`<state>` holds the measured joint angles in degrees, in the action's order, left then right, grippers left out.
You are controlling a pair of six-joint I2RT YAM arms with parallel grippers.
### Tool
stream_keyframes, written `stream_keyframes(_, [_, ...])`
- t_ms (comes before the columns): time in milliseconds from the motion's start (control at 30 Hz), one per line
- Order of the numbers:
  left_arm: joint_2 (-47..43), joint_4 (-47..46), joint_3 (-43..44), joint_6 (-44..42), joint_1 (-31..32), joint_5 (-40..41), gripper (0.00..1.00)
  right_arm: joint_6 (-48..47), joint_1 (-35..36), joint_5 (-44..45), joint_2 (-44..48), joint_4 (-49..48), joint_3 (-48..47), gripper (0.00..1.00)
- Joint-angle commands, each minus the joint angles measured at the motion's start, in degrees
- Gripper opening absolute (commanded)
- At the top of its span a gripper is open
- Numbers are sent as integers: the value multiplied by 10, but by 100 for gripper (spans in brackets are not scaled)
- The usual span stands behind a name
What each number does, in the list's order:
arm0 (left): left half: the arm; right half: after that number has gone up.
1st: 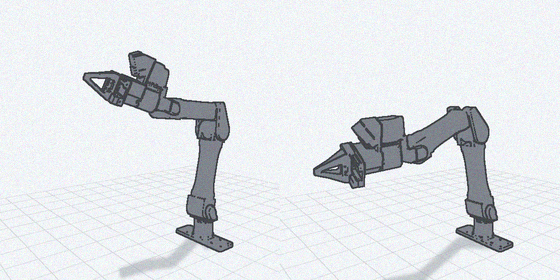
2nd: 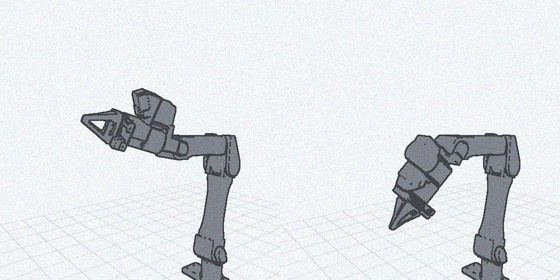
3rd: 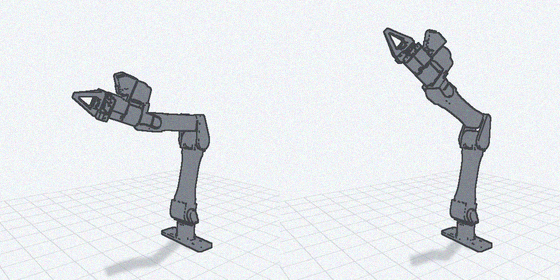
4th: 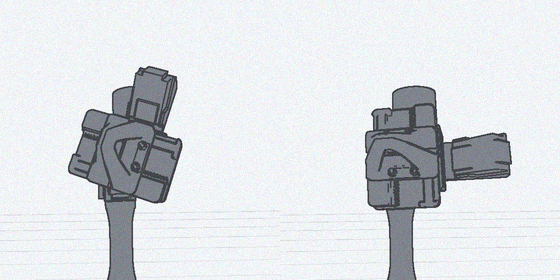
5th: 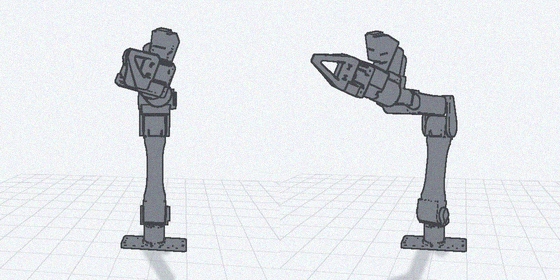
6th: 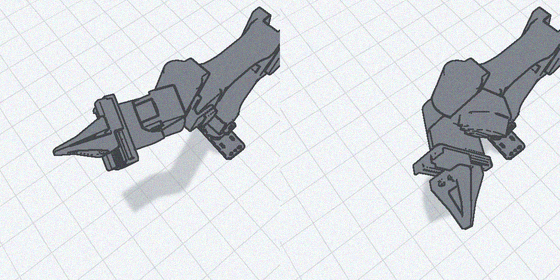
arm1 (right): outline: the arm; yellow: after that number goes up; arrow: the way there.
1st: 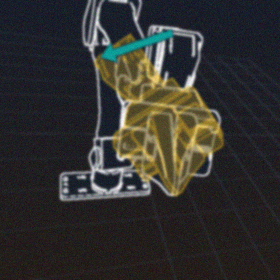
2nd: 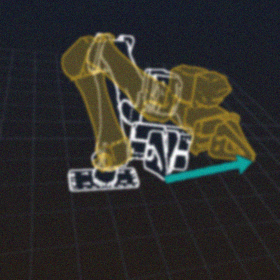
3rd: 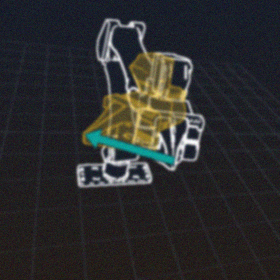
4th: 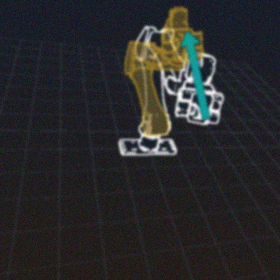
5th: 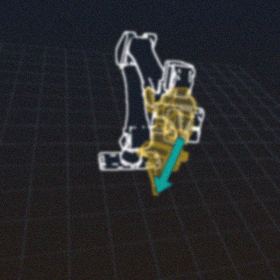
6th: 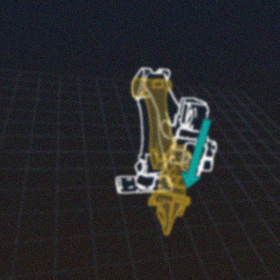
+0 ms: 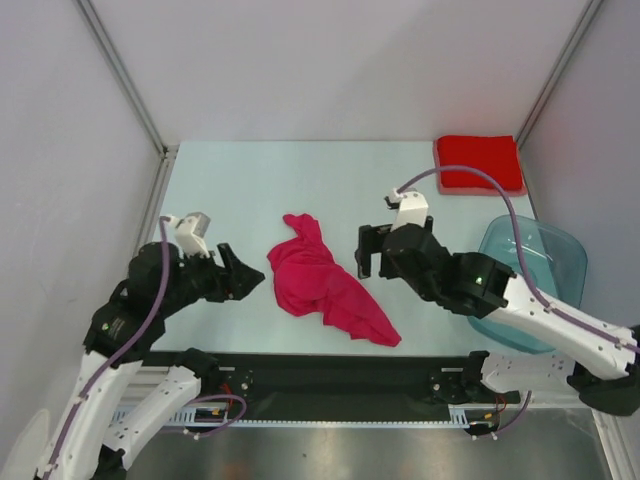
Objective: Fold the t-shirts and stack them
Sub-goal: Move the tshirt to the center of the board, then flatten the tshirt out
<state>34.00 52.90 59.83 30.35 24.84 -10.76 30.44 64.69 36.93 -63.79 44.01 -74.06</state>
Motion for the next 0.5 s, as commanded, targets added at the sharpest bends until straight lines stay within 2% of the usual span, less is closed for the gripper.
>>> stream_keyframes(0, [40,-51,-72,56,14,-68,71,42,-104,-261,105,-52,90,100])
stream_keyframes(33, [48,-68,-79,58,35,-58,71,61,-130,-304,119,-54,139,98])
stream_keyframes(100, [93,-75,-87,46,56,-29,72,110,-202,-345,139,-33,187,85])
stream_keyframes(133, [113,-77,-89,39,74,-27,72,117,-222,-405,156,-32,236,78])
stream_keyframes(167, [134,-78,-89,30,84,-27,72,130,-237,-434,160,-44,259,55])
stream_keyframes(200, [183,-82,-94,29,94,-28,71,134,-259,-458,162,-50,279,40])
stream_keyframes(233, [206,-97,-97,28,119,-24,71,139,-261,-498,156,-68,317,32])
stream_keyframes(367, [301,-151,-116,39,158,-32,69,170,-226,-563,119,-163,389,53])
stream_keyframes(467, [355,-159,-126,40,166,-30,66,158,-177,-558,54,-177,391,60])
